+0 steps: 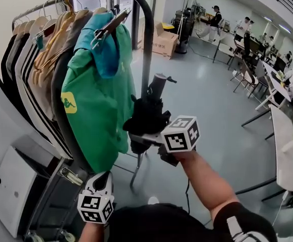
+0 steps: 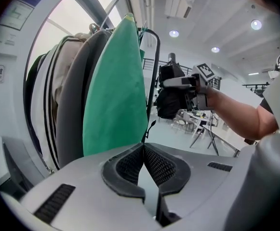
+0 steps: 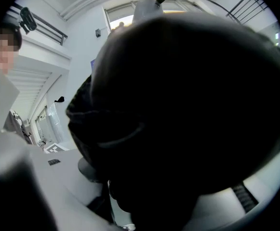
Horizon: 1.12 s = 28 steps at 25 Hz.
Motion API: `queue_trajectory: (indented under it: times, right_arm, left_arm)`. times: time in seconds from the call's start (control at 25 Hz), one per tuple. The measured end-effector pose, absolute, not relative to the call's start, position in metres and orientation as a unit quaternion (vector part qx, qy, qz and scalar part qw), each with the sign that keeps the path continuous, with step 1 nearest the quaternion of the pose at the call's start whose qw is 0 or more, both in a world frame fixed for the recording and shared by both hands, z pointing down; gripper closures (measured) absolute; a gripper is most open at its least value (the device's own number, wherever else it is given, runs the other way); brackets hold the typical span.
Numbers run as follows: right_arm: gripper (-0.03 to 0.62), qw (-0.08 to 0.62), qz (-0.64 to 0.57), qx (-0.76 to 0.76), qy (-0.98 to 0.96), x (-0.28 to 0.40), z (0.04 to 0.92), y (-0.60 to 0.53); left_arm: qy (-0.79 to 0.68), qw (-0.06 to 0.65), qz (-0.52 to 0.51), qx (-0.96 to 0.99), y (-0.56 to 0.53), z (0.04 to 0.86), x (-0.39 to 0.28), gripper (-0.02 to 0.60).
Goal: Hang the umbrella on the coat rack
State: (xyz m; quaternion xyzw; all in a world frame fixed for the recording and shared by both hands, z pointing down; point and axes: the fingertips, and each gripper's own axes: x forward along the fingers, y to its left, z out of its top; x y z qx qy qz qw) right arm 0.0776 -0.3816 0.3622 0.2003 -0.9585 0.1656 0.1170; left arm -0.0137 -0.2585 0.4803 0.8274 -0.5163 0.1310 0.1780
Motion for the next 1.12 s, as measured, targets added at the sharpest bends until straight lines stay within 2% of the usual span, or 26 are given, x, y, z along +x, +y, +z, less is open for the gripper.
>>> queue_trajectory:
  times: [0.36,0.84,1.12]
  right_arm:
    - [0.342,0.121,0.157,0.173,-0.965,0.064,0.349,-0.393]
    - [0.342,0.156,0.159,0.151,-0.963,0.044,0.378,-0.375]
    - [0.342,0.145,0.133,0.179,-0.964,0.051,0.357,-0.387]
  left_arm:
    - [-0.544,0.184,0.121,0.810,-0.250,0.480,-0.019,0.566]
    - [-0.551,0.185,0.124,0.804,-0.242,0.482,-0.029,0.566]
    - [-0.550,0.184,0.125,0.805,-0.241,0.481,-0.034,0.566]
